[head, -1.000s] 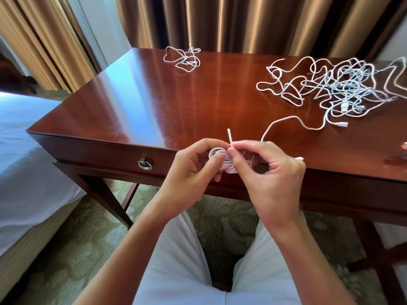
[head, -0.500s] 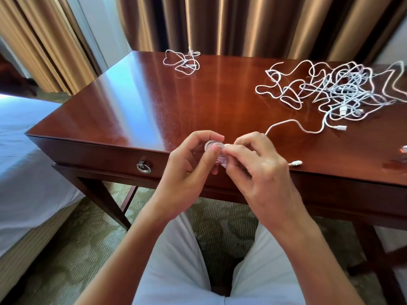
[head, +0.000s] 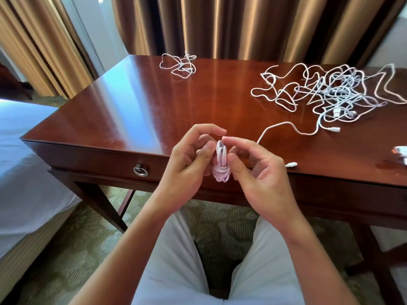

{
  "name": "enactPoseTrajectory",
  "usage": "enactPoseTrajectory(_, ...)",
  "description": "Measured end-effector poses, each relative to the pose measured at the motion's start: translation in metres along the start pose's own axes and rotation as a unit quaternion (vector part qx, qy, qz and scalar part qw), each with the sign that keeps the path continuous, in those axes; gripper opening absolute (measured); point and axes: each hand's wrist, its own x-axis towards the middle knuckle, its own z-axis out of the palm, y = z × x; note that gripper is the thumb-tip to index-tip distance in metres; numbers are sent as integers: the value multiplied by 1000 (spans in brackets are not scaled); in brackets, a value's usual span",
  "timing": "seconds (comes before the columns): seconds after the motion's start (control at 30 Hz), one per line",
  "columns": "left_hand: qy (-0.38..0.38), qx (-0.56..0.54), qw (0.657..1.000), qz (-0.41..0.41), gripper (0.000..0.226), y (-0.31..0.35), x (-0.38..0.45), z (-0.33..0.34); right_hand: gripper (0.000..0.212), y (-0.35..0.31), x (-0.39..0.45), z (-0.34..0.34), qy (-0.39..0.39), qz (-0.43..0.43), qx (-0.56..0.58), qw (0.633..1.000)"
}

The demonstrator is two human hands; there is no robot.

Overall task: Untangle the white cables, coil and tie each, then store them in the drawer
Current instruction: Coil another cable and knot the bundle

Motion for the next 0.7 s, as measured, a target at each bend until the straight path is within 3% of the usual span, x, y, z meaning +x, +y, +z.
enactPoseTrajectory(0.13, 12, 16, 1000, -4, 13, -2, 4, 10, 46, 10, -1, 9, 14, 24, -29, 999)
enactPoseTrajectory(0.27, 49, -17, 999, -1, 10, -4, 6, 17, 23, 16, -1, 10, 37, 21, -46, 998)
enactPoseTrajectory(0.37, 104, -126, 986, -42, 16, -8, 6, 21, 17, 18, -3, 12, 71, 31, -19, 997)
enactPoseTrajectory(0.53, 170, -329, 921, -120, 19, -12, 9, 29, 20, 15, 0, 14, 103, 64, 86, 989)
enactPoseTrajectory(0.6, 178, -323, 923, -113, 15, -10, 13, 31, 19, 11, 3, 11, 101, 62, 100, 988)
enactPoseTrajectory(0.7, 157, -201, 964, -71, 15, -10, 20, 26, 20, 5, 5, 2, 82, 76, 122, 986)
